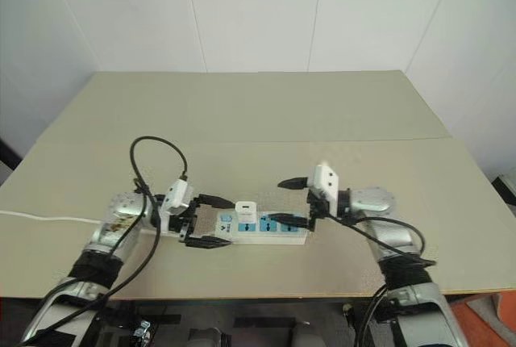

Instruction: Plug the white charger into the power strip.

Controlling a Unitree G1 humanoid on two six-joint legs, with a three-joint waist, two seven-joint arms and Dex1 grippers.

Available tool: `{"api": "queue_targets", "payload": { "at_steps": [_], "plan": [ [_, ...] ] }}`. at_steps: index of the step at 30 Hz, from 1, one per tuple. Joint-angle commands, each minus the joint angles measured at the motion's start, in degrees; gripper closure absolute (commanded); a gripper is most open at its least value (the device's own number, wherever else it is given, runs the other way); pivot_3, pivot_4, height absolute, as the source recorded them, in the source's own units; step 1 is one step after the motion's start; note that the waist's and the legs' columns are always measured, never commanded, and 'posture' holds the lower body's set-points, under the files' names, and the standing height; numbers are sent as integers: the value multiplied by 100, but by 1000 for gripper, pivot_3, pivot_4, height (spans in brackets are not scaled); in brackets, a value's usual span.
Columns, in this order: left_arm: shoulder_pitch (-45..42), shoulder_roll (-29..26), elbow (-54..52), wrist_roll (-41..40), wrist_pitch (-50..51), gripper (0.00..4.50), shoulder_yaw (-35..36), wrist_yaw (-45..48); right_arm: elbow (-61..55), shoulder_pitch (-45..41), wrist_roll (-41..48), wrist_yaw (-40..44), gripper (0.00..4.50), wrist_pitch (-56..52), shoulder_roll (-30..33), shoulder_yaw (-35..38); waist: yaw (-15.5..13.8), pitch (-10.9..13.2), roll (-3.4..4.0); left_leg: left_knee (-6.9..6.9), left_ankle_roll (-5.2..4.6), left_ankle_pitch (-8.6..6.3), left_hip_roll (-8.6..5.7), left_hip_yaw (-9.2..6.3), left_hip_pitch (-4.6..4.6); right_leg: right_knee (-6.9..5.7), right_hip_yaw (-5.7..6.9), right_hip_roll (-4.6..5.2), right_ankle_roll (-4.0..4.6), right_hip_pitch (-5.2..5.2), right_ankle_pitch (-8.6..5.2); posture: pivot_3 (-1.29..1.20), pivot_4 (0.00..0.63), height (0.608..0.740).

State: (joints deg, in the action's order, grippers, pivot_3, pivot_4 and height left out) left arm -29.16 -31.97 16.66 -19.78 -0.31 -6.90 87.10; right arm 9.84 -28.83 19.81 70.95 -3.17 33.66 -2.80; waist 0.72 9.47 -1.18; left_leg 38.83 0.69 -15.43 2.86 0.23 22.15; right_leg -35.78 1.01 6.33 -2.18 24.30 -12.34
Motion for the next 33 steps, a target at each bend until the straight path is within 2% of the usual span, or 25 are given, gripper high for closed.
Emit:
{"api": "queue_targets", "payload": {
  "at_steps": [1, 6, 12, 19, 24, 33],
  "plan": [
    [99, -523, -710, -472, 518, 9, 515, 8, -615, 333, 431, 180, 0, -257, 694, 714, -9, 14, -4, 0, 0, 0, 0, -1, 3, 2, 2, 0, -1, 0, -1, 0, 150, 740],
    [85, -1182, -719, -553, 787, 9, 1032, -155, -993, 1132, 688, 282, 0, -585, 1608, 1460, -27, 19, -7, 0, 0, 0, 0, 0, -5, 3, 4, 2, -4, -8, -3, 0, 150, 740],
    [225, -1778, -704, -690, 1085, 9, 1386, -95, -1475, 2083, 889, 290, 0, -914, 2152, 2131, 7, 22, -9, -2, 0, 0, 1, 3, -7, 2, -2, 1, -5, -5, -4, 0, 150, 740],
    [546, -1868, -1011, -819, 1293, 9, 1437, -115, -1639, 2364, 934, 167, 0, -941, 2202, 2312, -3, 23, -11, -1, 0, 0, 1, 6, -11, -2, -6, 1, -38, -7, -24, 0, 150, 740],
    [554, -1822, -1105, -850, 1369, 9, 1401, -162, -1755, 2452, 895, 44, 0, -923, 2179, 2333, -16, 23, -11, -1, 0, 0, 1, 7, -7, 2, -6, 1, -5, -6, -4, 0, 150, 740],
    [419, -1773, -1039, -810, 1371, 9, 1294, -147, -2021, 2672, 715, -215, 0, -985, 2266, 2358, -14, 23, -11, 1, 1, 0, 1, 7, -10, -2, -7, 1, -5, -7, -4, 0, 150, 740]
  ]
}}
